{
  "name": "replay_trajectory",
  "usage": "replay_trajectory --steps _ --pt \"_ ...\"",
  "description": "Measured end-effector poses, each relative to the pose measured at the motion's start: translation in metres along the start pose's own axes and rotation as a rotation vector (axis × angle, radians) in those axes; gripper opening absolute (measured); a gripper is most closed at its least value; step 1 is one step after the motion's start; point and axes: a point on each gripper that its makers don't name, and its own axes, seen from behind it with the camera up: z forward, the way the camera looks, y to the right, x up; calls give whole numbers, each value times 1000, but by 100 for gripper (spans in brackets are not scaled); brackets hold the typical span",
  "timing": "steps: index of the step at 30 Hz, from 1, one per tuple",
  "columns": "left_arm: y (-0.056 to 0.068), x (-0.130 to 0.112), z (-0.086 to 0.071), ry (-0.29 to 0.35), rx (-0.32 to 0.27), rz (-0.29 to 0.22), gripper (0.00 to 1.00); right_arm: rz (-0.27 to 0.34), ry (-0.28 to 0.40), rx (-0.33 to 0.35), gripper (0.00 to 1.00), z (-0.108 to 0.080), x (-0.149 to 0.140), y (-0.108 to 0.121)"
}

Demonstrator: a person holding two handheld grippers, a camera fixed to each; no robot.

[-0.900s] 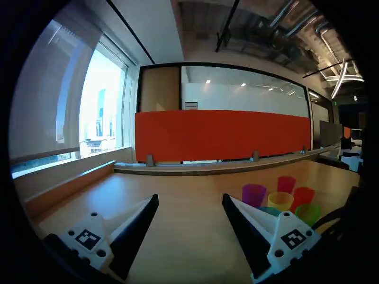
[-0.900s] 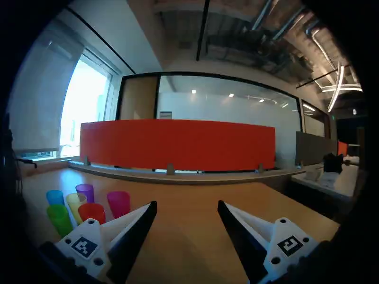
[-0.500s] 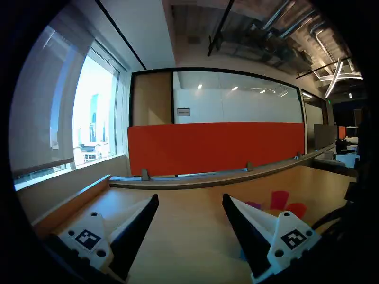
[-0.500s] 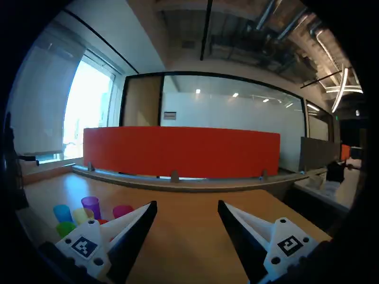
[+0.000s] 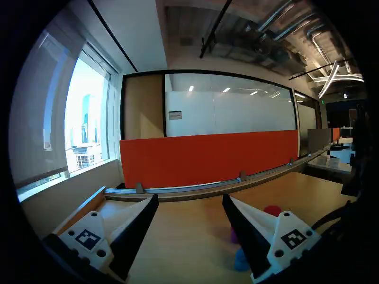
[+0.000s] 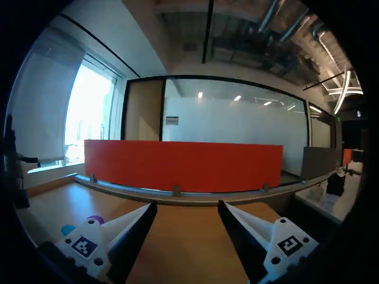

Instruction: Pour water

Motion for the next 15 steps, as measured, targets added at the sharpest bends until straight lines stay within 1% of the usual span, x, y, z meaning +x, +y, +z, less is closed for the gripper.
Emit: replay_trajectory --steps 3,6,9,11,15 --pt "-1 8 3 -11 -6 0 100 1 -5 -3 99 2 14 2" --pt "-2 11 6 -17 -8 -1 100 -7 -2 1 99 4 23 2" --pt "1 11 9 -23 -23 -4 100 -13 -6 6 99 5 24 1" --pt "5 10 11 -33 -42 -8 100 -8 -11 21 99 5 23 -2" --pt "12 11 13 -43 -80 -25 100 9 -17 69 99 7 24 -10"
